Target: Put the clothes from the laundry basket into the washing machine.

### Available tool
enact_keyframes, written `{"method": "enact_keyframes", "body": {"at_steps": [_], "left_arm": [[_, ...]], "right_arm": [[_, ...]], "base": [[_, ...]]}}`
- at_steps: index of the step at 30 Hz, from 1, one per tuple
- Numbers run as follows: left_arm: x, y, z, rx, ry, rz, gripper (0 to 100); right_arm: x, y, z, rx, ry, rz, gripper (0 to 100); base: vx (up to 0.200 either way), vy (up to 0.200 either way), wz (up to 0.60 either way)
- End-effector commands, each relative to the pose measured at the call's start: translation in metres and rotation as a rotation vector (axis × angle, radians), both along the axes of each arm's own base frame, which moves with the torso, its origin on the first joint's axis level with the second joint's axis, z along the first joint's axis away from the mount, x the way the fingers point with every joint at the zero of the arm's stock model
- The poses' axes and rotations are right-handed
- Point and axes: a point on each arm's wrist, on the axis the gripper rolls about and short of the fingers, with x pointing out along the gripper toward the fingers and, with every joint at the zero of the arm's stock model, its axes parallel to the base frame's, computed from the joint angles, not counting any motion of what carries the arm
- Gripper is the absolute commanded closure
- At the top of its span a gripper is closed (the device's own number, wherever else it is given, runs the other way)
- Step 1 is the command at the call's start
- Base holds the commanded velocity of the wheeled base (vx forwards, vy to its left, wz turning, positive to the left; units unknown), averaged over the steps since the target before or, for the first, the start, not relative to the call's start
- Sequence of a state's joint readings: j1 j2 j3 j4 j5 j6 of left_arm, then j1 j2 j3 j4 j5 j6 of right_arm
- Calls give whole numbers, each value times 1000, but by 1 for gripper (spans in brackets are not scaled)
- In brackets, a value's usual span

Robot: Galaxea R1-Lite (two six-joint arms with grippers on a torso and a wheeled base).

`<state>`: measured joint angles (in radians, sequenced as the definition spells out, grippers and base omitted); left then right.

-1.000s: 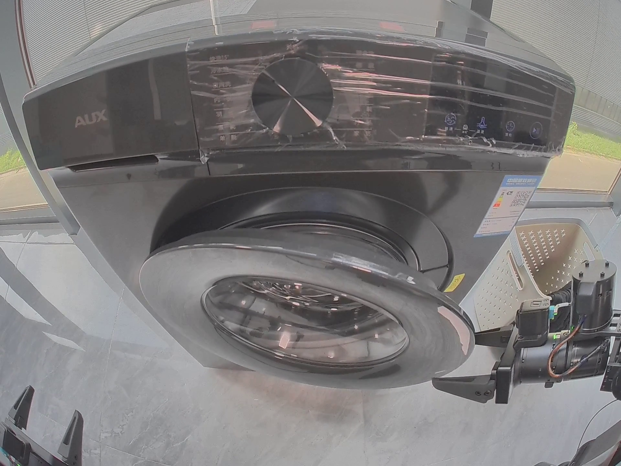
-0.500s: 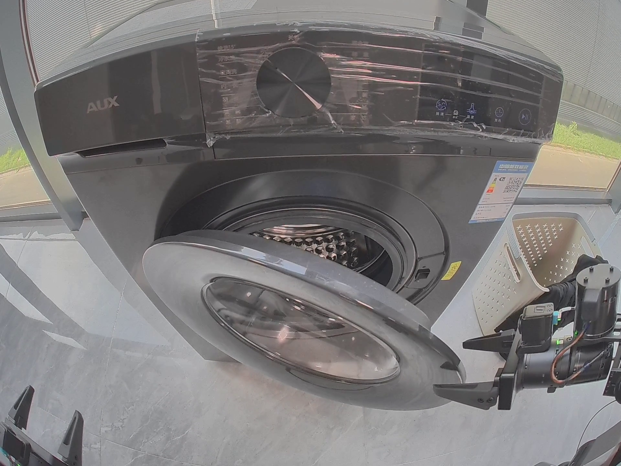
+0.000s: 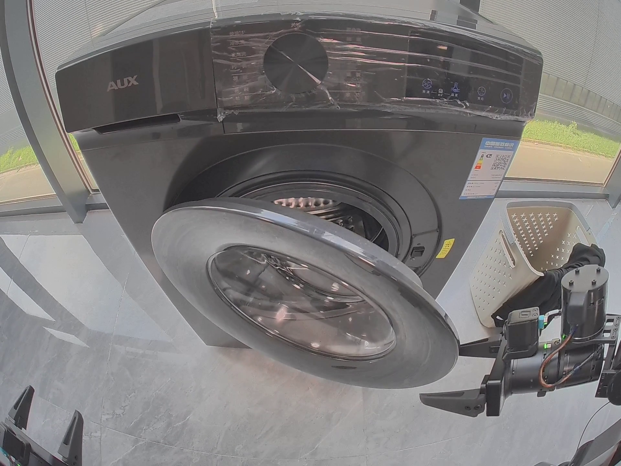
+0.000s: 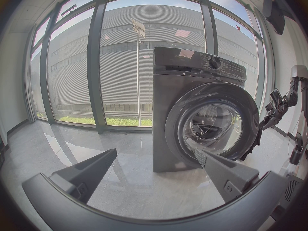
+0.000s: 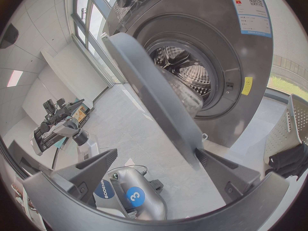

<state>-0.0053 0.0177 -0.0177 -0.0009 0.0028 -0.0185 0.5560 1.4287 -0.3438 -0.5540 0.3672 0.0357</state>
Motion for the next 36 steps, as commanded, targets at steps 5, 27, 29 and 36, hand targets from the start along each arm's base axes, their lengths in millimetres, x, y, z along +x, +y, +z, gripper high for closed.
{"method": "enact_keyframes", "body": {"at_steps": [5,27,29,36], "left_arm": [[0,0,-4,0,-4,-1,0],[0,0,-4,-1,-4,-1,0],[0,0,-4,-1,-4,-1,0],[0,0,-4,-1,-4,-1,0]], "right_arm": [[-17,0,0,48,-22,47,0],[7,12,-7,30,1,-21,0],[5,13,-8,29,2,-9,0],[-10,16,-12,24,23,42,0]], "base": [[0,0,0],[-18,0,0],[0,0,0],[0,0,0]]}}
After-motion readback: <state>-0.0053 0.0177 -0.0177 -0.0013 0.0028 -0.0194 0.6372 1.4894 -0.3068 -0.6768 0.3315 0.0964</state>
